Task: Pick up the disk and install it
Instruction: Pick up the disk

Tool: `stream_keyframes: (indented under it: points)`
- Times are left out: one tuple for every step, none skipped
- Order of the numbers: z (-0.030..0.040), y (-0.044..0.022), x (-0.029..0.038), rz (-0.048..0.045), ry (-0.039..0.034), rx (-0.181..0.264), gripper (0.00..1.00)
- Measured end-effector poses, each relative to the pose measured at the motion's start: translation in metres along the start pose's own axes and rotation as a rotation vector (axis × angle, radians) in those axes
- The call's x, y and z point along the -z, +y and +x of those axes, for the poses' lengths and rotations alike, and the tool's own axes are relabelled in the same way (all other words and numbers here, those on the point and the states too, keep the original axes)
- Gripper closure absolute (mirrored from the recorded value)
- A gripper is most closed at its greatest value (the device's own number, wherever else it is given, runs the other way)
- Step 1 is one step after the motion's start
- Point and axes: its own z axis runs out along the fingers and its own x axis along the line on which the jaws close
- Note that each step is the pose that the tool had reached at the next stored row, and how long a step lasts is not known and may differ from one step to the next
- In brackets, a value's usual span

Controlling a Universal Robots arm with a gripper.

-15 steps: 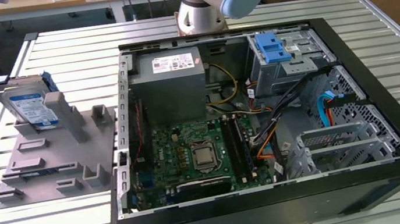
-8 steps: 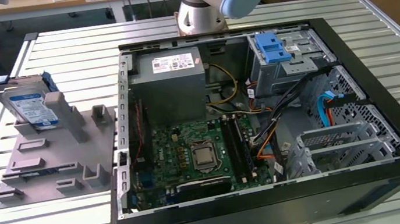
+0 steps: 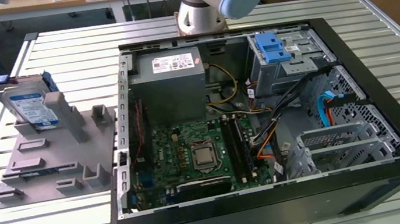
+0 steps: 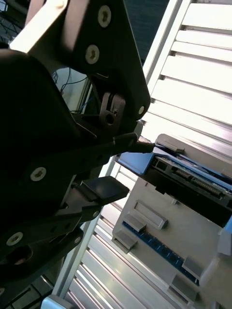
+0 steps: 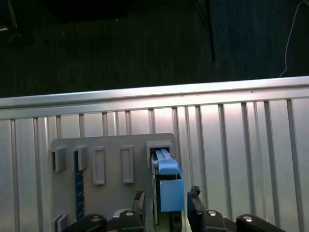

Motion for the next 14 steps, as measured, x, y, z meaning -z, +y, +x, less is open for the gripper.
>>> stream_keyframes:
  points:
    - [0.0, 0.0009, -0.0007, 0.0001, 0.0012, 0.001, 0.53]
    - [0.0001, 0.0013, -0.0017, 0.0005, 0.003, 0.001, 0.53]
    - [-0.0001, 0.0013, -0.0026, 0.0004, 0.006, 0.001, 0.53]
    - [-0.0005, 0.0013, -0.0036, 0.0007, 0.0101, 0.001, 0.53]
    - [-0.0009, 0.0014, -0.0048, 0.0009, 0.0131, 0.001, 0.53]
    - [-0.0011, 0.0014, -0.0062, 0.0013, 0.0145, 0.001, 0.52]
    - [-0.0011, 0.0013, -0.0079, 0.0014, 0.015, 0.001, 0.52]
    - [-0.0011, 0.0013, -0.0095, 0.0012, 0.0151, 0.001, 0.45]
    - [-0.0011, 0.0013, -0.0111, 0.0013, 0.0151, 0.002, 0.45]
    - [-0.0012, 0.0014, -0.0125, 0.0013, 0.0151, 0.004, 0.45]
    - [-0.0013, 0.0014, -0.0136, 0.0013, 0.0148, 0.006, 0.45]
    - [-0.0014, 0.0014, -0.0147, 0.0011, 0.0139, 0.008, 0.45]
    - [-0.0014, 0.0016, -0.016, 0.001, 0.0128, 0.009, 0.45]
    - [-0.0014, 0.0018, -0.0175, 0.0009, 0.011, 0.01, 0.45]
